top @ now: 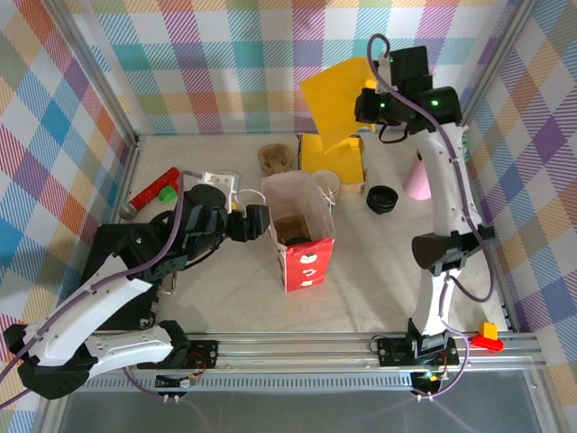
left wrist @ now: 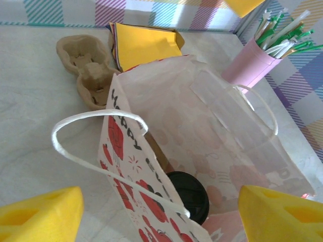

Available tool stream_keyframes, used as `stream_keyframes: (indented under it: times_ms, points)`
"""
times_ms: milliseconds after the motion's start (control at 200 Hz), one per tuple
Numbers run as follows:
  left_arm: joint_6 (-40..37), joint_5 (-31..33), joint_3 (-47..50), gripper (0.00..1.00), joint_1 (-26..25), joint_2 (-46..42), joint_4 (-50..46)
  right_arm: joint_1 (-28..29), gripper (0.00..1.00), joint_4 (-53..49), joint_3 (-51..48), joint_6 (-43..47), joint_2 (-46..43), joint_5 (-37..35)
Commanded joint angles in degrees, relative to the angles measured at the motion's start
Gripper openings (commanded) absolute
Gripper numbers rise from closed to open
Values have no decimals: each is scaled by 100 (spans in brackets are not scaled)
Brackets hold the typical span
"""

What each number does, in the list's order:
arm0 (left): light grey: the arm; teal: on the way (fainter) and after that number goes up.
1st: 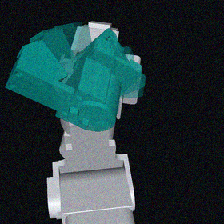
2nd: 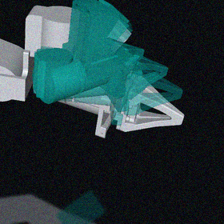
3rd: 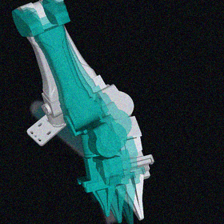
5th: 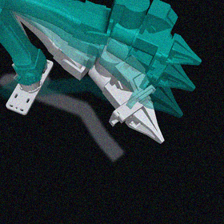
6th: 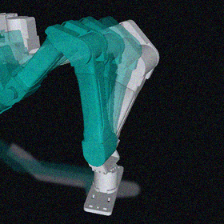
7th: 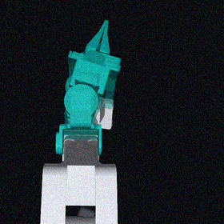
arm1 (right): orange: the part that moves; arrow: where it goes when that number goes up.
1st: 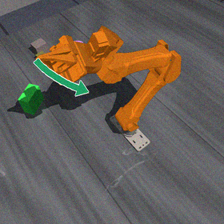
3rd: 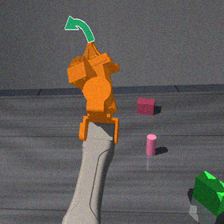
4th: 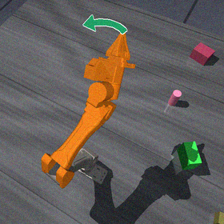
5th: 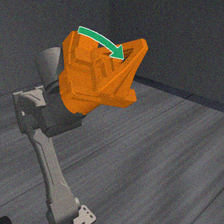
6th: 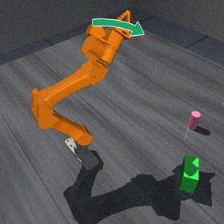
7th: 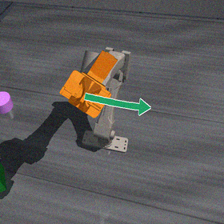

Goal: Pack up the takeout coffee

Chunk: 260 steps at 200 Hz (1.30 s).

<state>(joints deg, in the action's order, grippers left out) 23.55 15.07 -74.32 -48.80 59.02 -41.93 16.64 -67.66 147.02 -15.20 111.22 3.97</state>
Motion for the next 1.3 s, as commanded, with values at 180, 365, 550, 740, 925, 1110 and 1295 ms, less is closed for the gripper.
stream_keyframes:
  times_ms: [180, 365, 550, 740, 925, 1110, 1295]
  points:
    - [202, -291, -197, 80, 60, 47, -139, 665, 5, -942, 127, -574, -877, 909]
    - [294, -317, -198, 80, 68, 39, -295, 1335, 4, -1215, 74, -786, -1208, 801]
    - [416, -353, -85, 80, 67, 61, -369, 2077, 4, -1089, -499, -1120, -1459, 605]
    - [510, -410, 105, 80, 64, -31, -300, 2721, 4, -1230, -895, -1324, -1348, -252]
    - [508, -399, 178, 80, 63, -87, -328, 3095, 3, -1452, -1399, -1522, -1173, -974]
    - [484, -332, 173, 80, 64, -161, -375, 3266, 3, -1214, -2164, -1656, -1114, -1279]
    - [467, -230, 190, 80, 67, -280, -447, 3321, 1, -1374, -2333, -1698, -854, -1587]
